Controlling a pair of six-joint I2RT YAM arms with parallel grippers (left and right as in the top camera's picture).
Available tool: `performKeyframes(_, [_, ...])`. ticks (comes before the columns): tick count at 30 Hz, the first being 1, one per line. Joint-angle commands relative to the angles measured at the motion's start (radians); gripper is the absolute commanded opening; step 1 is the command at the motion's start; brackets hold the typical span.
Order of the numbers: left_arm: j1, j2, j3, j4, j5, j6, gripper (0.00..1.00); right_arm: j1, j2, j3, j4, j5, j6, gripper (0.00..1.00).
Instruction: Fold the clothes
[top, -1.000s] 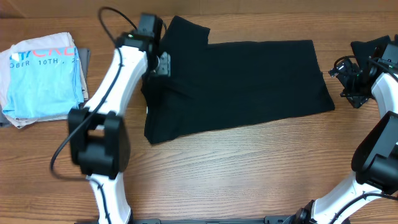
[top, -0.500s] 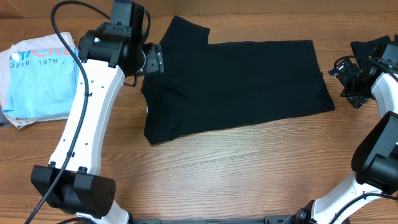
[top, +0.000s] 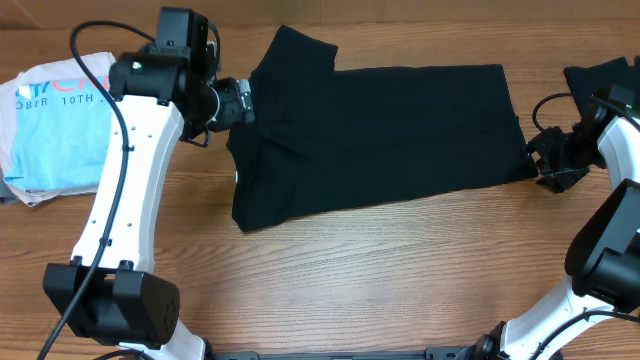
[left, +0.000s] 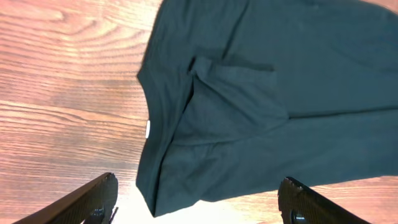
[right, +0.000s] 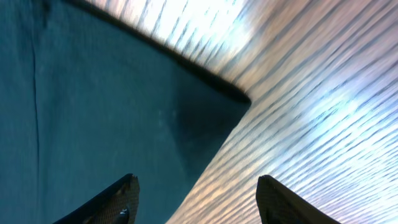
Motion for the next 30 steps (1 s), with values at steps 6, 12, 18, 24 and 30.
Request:
performKeyframes(6, [0.000, 0.004, -0.207, 0.160, 0.077, 0.001, 0.87, 0.024, -0.034, -0.010, 0.115, -0.014, 0.002, 0.19])
performKeyframes(12, [-0.011, 0.003, -0.369, 0.354, 0.098, 0.002, 0.61, 0.079, -0.033, -0.033, 0.183, 0.039, -0.034, 0.04])
performKeyframes(18, [-0.016, 0.004, -0.526, 0.480, 0.096, 0.025, 0.08, 0.091, -0.027, -0.082, 0.242, 0.118, -0.034, 0.04])
performKeyframes(24, [-0.016, 0.004, -0.639, 0.521, 0.111, 0.024, 0.07, 0.091, -0.003, -0.133, 0.319, 0.116, -0.034, 0.04])
performKeyframes(30, [-0.020, 0.004, -0.696, 0.560, 0.143, 0.027, 0.08, 0.091, 0.066, -0.141, 0.346, 0.114, -0.034, 0.04])
